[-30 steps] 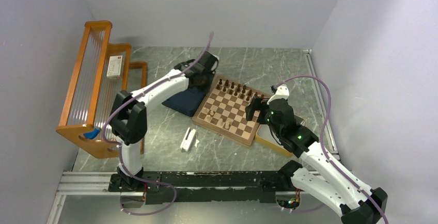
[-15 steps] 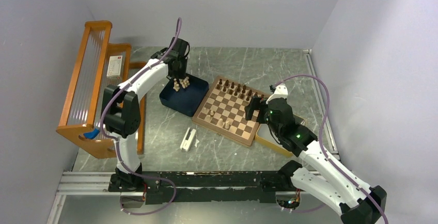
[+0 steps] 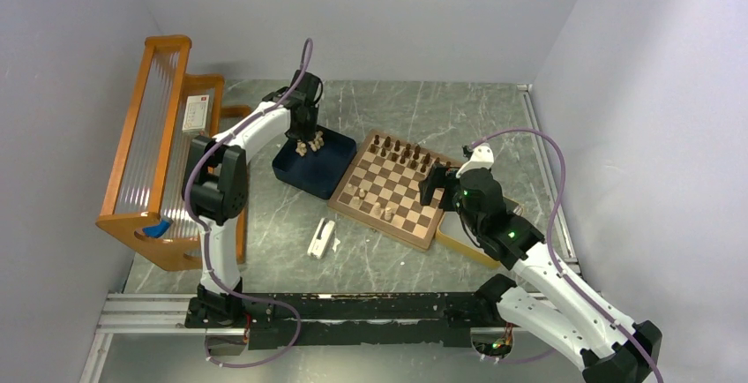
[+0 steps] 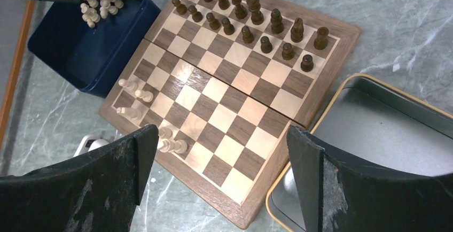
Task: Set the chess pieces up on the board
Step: Pick up the chess piece from the storage box.
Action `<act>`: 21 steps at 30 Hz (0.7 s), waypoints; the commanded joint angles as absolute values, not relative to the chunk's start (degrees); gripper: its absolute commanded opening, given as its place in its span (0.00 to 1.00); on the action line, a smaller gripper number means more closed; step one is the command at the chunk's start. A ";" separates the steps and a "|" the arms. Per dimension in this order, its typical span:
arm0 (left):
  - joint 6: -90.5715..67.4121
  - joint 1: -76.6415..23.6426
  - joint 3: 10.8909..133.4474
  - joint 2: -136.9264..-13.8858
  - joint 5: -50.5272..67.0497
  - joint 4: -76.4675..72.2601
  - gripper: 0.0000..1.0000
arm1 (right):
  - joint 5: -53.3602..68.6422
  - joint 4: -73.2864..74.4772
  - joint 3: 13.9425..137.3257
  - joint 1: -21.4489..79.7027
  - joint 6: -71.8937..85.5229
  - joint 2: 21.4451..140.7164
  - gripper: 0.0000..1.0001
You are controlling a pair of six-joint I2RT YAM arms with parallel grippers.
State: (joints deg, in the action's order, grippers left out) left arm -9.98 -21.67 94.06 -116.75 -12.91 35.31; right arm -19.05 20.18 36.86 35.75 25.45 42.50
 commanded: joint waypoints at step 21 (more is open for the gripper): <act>-8.37 -19.60 95.89 -121.48 -10.07 32.54 0.33 | -20.72 19.65 37.22 35.99 25.17 42.45 0.95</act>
